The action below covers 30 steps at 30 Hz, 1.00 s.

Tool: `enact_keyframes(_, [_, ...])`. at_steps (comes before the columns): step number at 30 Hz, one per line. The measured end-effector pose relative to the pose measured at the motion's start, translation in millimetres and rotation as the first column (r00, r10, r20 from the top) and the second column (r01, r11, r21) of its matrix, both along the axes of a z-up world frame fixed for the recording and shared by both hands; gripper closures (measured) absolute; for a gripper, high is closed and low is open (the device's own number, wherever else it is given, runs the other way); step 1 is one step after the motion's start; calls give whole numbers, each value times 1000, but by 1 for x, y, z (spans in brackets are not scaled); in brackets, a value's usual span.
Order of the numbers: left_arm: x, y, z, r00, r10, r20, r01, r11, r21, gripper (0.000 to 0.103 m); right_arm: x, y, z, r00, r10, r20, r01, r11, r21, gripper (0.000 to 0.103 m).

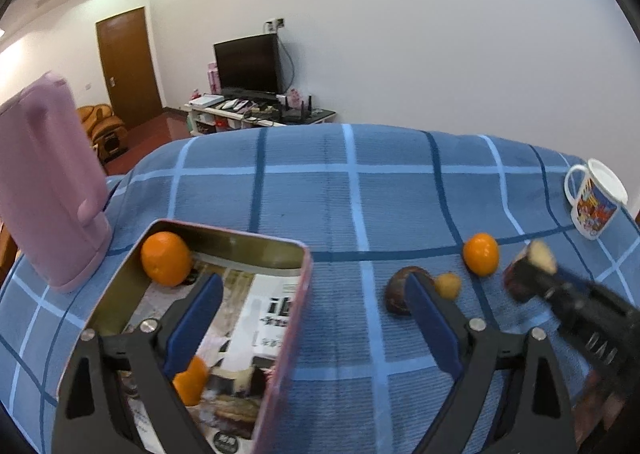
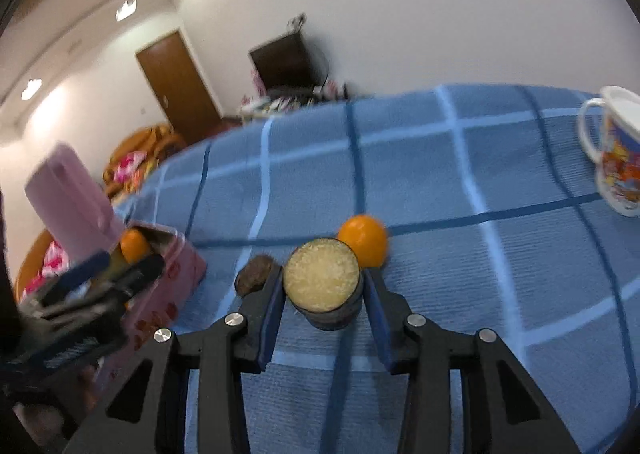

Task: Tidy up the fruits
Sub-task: 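Grasp a dark mangosteen with the left tool while the right grasps another cut root piece, then lift the mangosteen and root piece in both tools off the table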

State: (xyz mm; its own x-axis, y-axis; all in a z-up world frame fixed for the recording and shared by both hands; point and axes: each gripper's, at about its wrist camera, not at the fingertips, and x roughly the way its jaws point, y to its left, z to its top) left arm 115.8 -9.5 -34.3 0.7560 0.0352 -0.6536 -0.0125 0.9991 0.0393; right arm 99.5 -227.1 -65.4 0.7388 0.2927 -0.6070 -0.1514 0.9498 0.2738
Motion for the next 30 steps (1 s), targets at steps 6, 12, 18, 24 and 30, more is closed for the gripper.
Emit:
enact_keyframes(6, [18,-30,-17,994,-82,-71,82,997,5,40,2,-27,-5,996,-91,-16,92,996,12,62])
enact_keyframes(12, [28,-55,-31,981,-154,-119,157,987,19,50,0,-27,-3,996,-91,-4,91,996,3,62])
enact_keyframes(18, [45,-51,-46,968,-169,-184,166,986,-32,59,4,-22,-4,997,-79,-8,79,997,-5,62])
enact_keyframes(24, [51,-44,-49,962,-198,-186,183,979,-93,62,6,-14,-6,998,-61,-14,61,998,-23,62])
enact_keyframes(30, [51,-43,-47,960,-220,-174,204,973,-106,63,8,-5,-13,999,-39,-34,38,998,-50,63])
